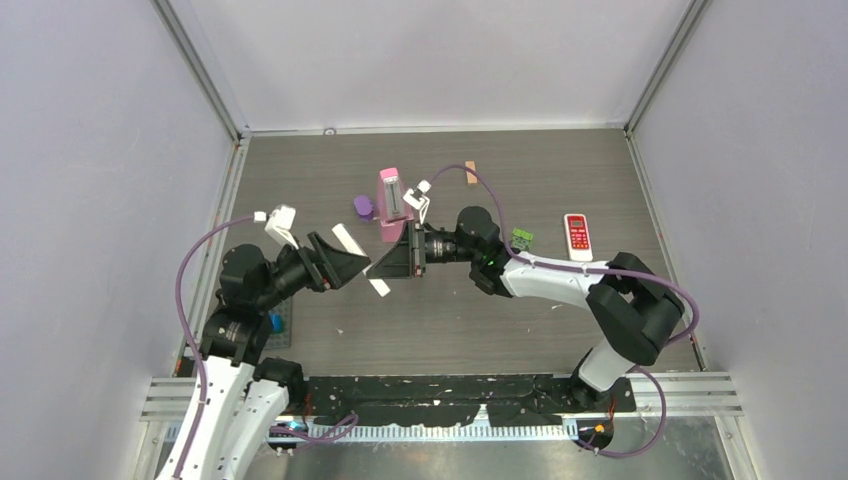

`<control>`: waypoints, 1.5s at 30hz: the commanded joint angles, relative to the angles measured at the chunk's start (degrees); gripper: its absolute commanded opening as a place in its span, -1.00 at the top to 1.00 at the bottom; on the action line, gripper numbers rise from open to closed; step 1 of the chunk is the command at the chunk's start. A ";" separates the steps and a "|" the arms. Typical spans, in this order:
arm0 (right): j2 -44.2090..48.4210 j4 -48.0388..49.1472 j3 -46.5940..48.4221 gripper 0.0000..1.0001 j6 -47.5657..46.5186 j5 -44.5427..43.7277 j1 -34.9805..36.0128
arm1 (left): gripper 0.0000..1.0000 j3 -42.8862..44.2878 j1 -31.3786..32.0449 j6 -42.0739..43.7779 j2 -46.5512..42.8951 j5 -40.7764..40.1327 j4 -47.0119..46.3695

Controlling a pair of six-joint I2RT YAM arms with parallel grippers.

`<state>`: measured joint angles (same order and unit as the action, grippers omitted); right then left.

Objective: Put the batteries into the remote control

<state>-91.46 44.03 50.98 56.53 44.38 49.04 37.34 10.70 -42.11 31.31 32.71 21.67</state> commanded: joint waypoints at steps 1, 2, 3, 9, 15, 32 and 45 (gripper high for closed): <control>-0.99 22.71 0.14 0.68 14.80 4.38 0.44 | -0.47 0.86 -0.33 -7.11 0.19 1.50 -11.24; -1.22 23.53 -0.01 0.68 15.57 4.13 0.44 | -0.40 0.08 -0.33 -8.84 0.13 2.03 -13.48; -1.60 24.96 -0.05 0.68 16.88 4.00 0.40 | -0.35 -0.80 -0.33 -10.57 0.14 2.48 -15.75; -3.28 27.73 0.12 0.67 19.96 3.90 0.48 | 0.13 -5.81 -0.32 -18.29 0.97 3.91 -26.14; -2.57 23.18 -1.07 0.25 16.28 1.49 0.38 | 0.97 -6.87 -0.32 -16.85 3.09 3.67 -26.52; 19.05 -63.39 1.89 -0.90 -15.48 -60.41 -2.72 | 0.91 0.97 -0.19 -0.01 22.78 -29.86 11.86; 42.54 -82.64 -3.29 -0.91 -16.29 -82.64 -2.90 | 0.70 3.44 1.85 -2.74 45.38 -36.62 5.07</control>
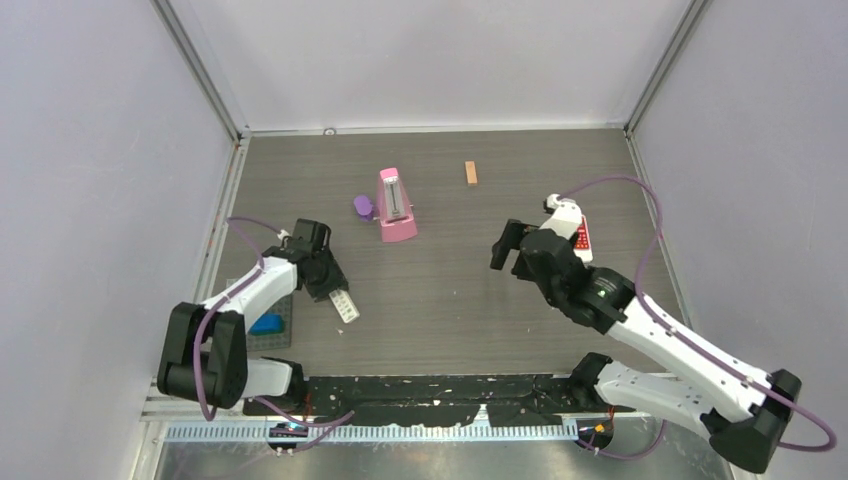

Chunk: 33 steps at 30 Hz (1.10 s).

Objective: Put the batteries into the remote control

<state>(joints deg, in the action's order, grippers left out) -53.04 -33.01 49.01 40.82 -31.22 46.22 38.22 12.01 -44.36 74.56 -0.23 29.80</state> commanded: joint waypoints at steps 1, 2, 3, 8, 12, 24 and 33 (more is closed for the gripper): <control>5.43 -6.20 -1.35 -0.91 -0.52 -7.11 -0.03 | 0.58 2.54 0.74 -0.66 2.58 -4.18 -3.33; 5.99 -7.29 -1.39 -0.90 -0.59 -7.28 -0.02 | 0.48 2.41 0.88 -0.72 2.87 -4.51 -3.61; 6.86 -7.75 -1.39 -0.90 -1.01 -7.32 -0.05 | 0.36 2.31 0.92 -0.73 3.19 -4.67 -3.82; 9.76 -11.33 -1.21 -0.91 -1.56 -8.14 -0.07 | -0.17 1.87 1.47 -0.16 3.78 -4.64 -5.68; 12.72 -11.81 -1.63 -0.91 -2.73 -8.53 -0.12 | -0.72 4.19 3.81 1.56 3.59 -8.15 -2.15; 25.96 -23.50 8.24 -0.90 -5.89 -12.78 -0.03 | -0.99 10.03 10.70 7.03 -22.79 -7.29 11.97; 35.10 -35.25 25.20 -0.91 -8.23 -18.05 -0.07 | -0.99 16.53 11.09 9.28 -48.70 -5.90 21.33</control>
<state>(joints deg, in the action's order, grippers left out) -19.53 -61.65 67.68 34.04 -44.58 46.22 52.27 22.92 -37.12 32.86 -5.98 44.16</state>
